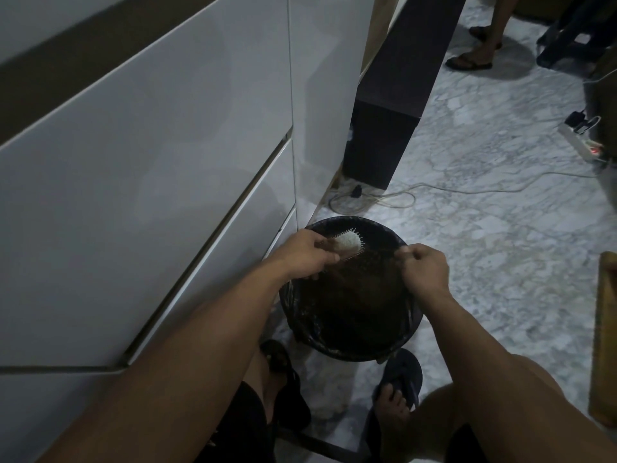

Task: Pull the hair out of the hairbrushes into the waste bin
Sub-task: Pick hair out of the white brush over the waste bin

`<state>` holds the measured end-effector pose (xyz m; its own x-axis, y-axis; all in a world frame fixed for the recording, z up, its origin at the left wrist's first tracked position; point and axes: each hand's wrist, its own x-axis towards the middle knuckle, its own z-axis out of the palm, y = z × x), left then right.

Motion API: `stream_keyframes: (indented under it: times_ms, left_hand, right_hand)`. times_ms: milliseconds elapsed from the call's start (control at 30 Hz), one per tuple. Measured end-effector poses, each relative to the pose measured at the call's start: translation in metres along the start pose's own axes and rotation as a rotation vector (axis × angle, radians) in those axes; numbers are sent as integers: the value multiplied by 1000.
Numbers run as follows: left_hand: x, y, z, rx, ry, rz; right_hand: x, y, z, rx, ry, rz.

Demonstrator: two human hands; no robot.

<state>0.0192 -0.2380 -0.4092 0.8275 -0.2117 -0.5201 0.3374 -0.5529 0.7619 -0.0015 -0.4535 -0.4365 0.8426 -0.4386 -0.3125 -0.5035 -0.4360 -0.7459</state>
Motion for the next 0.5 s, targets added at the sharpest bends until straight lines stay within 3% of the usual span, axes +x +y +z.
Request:
stream_keyframes:
  times_ms: [100,267,500]
  left_hand:
    - [-3,6,0,-85,-7,-24]
    - [-6,12,4,-128,-34,-2]
    - [-5,8,1,-108,-16,85]
  right_hand:
    - [-10,-3,6,83,-271,-71]
    - [-27,-11,16,360,-654,27]
    - [-31,-13,13,189,-664,-28]
